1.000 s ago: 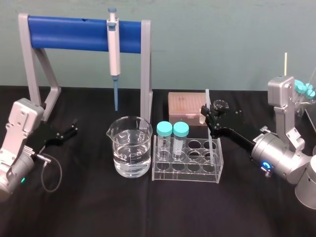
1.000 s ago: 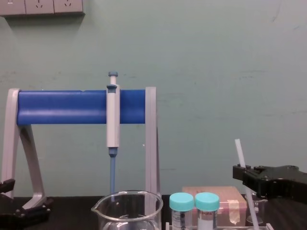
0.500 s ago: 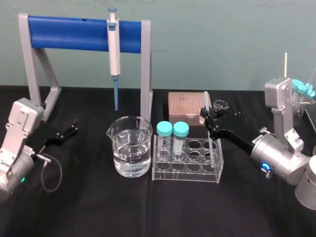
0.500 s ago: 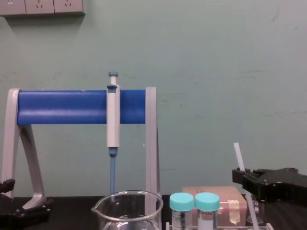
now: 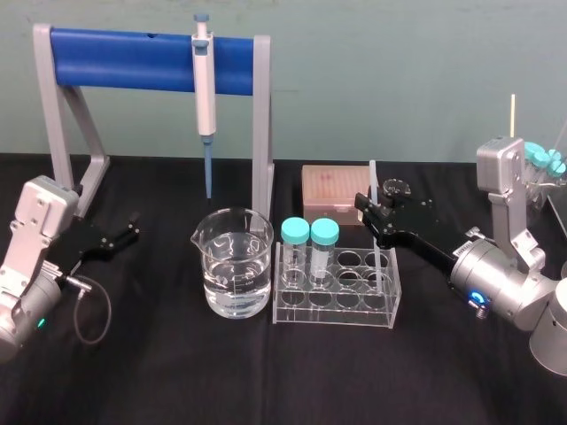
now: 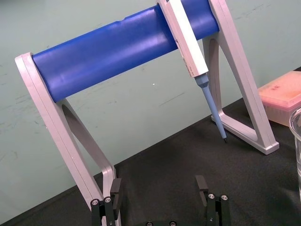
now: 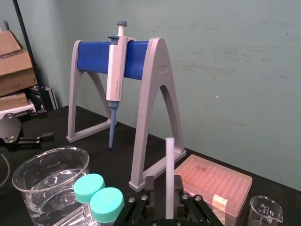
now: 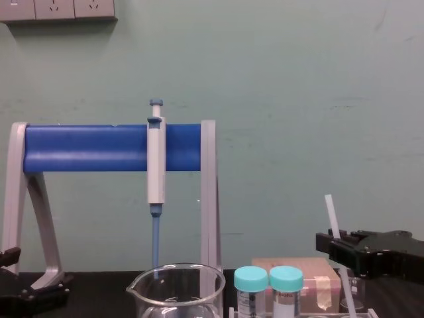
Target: Pick up the stirring rod with one hand, then place it down.
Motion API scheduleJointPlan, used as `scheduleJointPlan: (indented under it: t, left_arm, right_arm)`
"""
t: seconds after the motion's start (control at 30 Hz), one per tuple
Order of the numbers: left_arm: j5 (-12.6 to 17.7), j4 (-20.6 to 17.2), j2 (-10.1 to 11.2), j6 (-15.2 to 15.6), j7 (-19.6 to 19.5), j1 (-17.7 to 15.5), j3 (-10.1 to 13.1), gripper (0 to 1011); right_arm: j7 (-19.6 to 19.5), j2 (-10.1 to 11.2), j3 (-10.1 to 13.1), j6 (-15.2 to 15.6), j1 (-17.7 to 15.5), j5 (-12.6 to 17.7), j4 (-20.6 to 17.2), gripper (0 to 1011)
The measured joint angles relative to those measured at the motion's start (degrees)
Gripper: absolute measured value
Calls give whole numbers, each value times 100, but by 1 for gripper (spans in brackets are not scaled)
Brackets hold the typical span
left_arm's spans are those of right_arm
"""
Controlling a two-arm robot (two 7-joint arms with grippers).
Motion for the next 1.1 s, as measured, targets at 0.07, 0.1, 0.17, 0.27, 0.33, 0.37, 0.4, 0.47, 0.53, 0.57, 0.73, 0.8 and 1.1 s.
scheduleJointPlan:
  t: [0.07, 0.1, 0.17, 0.27, 0.33, 0.37, 0.4, 0.47, 0.53, 0.57, 0.73, 0.8, 1.1]
  left_arm:
    - [0, 0, 0, 0, 0, 0, 0, 1000]
    - [0, 0, 0, 0, 0, 0, 0, 1001]
    - [0, 0, 0, 0, 0, 0, 0, 1000]
    - [0, 0, 0, 0, 0, 0, 0, 1000]
    - [0, 0, 0, 0, 0, 0, 0, 1000]
    - [0, 0, 0, 0, 0, 0, 0, 1000]
    - [0, 0, 0, 0, 0, 0, 0, 1000]
    - [0, 0, 0, 0, 0, 0, 0, 1000]
    - [0, 0, 0, 0, 0, 0, 0, 1000]
    - [0, 0, 0, 0, 0, 0, 0, 1000]
    - [0, 0, 0, 0, 0, 0, 0, 1000]
    - [0, 0, 0, 0, 0, 0, 0, 1000]
    - [0, 0, 0, 0, 0, 0, 0, 1000]
  right_arm:
    - [1, 0, 1, -1, 0, 1, 1, 268]
    - [2, 0, 2, -2, 0, 3, 1, 328]
    - [4, 0, 3, -2, 0, 4, 2, 384]
    - [5, 0, 4, -5, 0, 6, 3, 471]
    - [7, 0, 4, -6, 0, 7, 4, 553]
    - [8, 0, 4, -7, 0, 7, 5, 574]
    - [8, 0, 4, -7, 0, 7, 5, 586]
    - [9, 0, 4, -8, 0, 8, 6, 673]
    - [12, 0, 4, -8, 0, 9, 6, 730]
    - [12, 0, 4, -8, 0, 10, 6, 751]
    - [14, 0, 4, -8, 0, 12, 6, 912]
    - [14, 0, 4, -8, 0, 13, 6, 946]
    - [-179, 8, 308, -316, -128, 22, -233, 1003]
